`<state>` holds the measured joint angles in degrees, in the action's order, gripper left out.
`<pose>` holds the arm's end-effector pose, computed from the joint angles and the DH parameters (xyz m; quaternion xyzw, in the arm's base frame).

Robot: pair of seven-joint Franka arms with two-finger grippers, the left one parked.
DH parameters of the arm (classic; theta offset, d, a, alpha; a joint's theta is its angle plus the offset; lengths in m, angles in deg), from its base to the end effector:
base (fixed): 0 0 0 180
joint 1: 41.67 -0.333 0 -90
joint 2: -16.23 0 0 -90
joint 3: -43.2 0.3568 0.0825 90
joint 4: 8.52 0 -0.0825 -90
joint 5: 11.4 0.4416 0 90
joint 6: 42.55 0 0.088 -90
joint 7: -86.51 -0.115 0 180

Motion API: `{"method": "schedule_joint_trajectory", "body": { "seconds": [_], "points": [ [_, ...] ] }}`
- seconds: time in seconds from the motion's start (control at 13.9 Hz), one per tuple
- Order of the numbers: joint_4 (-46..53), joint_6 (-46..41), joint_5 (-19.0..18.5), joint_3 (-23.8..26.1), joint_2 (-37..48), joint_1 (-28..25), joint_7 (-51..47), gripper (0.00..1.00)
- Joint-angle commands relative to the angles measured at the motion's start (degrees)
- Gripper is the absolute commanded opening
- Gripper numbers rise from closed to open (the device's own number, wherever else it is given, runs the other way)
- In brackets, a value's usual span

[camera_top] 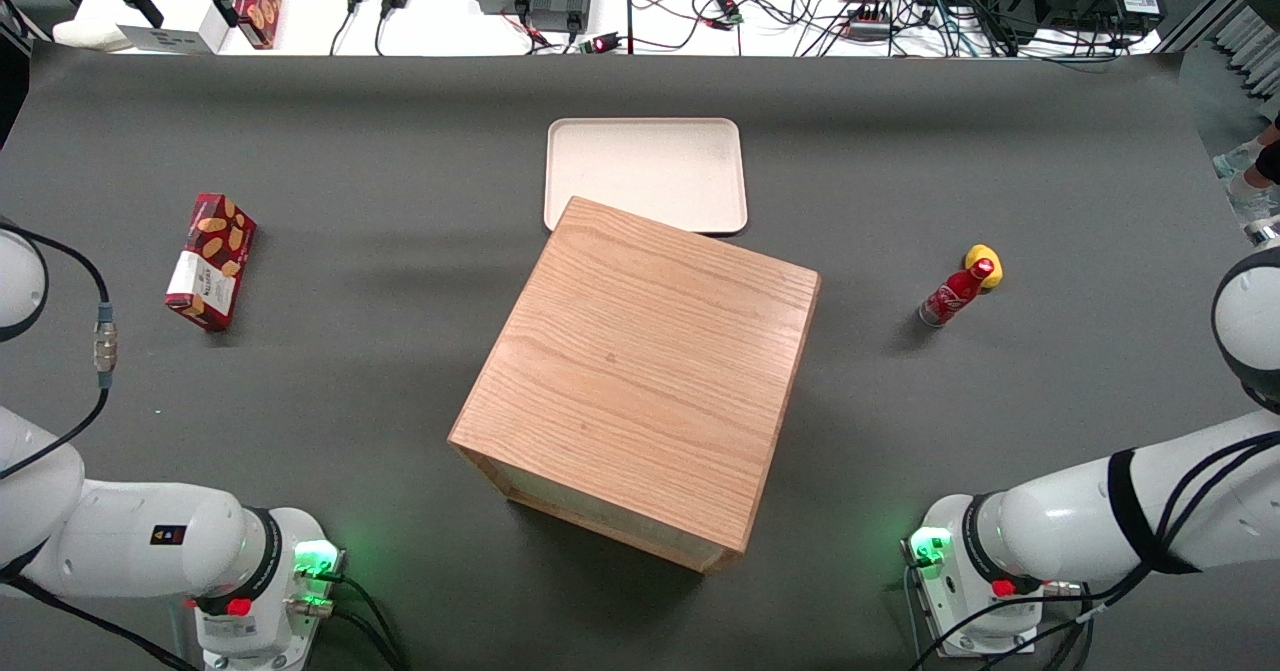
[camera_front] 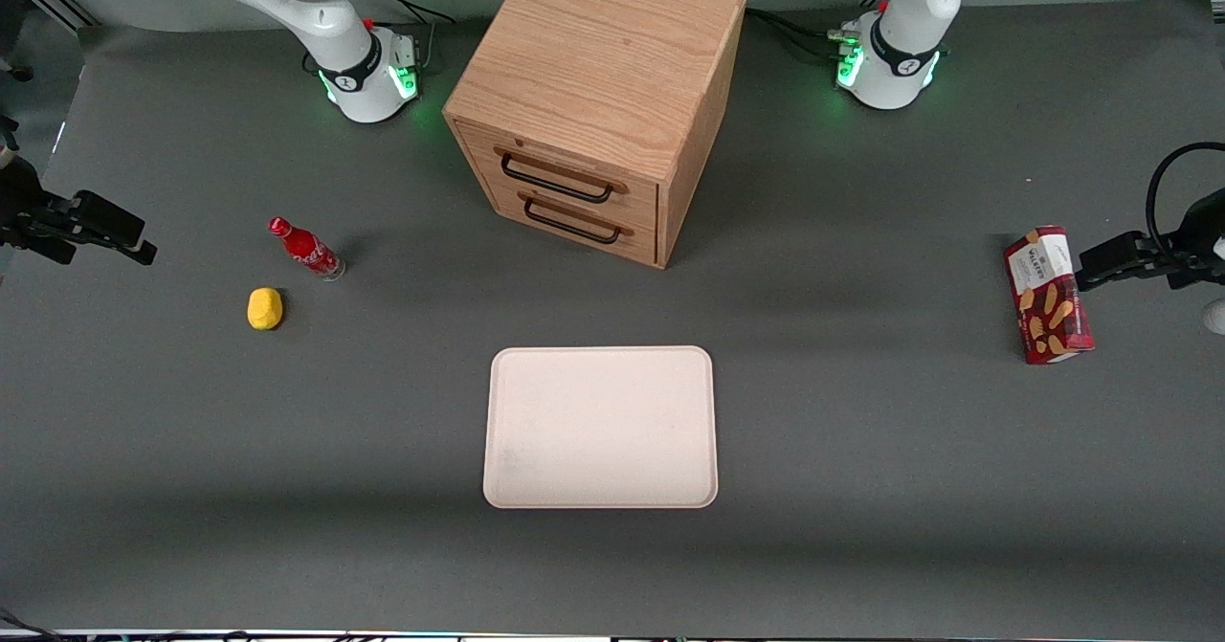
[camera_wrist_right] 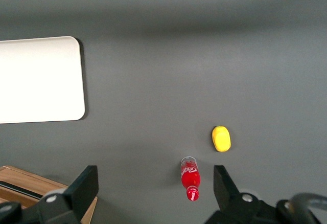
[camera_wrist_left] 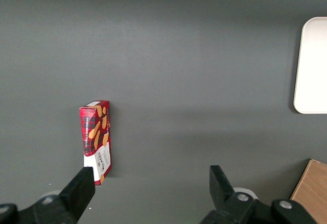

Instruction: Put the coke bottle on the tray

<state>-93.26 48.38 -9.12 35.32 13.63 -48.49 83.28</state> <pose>0.6308 -0.0049 0.6797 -0.9987 0.0369 -0.0312 0.0174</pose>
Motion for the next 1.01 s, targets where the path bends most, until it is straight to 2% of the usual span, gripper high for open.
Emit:
{"method": "schedule_joint_trajectory", "body": {
  "seconds": [0.0, 0.57, 0.93],
  "points": [
    [1.0, -1.3, 0.8, 0.0, -0.5, 0.1, 1.6, 1.00],
    [1.0, -1.6, 0.7, 0.0, -0.2, 0.1, 1.8, 1.00],
    [-1.1, -10.3, 0.1, -0.6, 5.6, -0.2, 1.9, 1.00]
  ]
}}
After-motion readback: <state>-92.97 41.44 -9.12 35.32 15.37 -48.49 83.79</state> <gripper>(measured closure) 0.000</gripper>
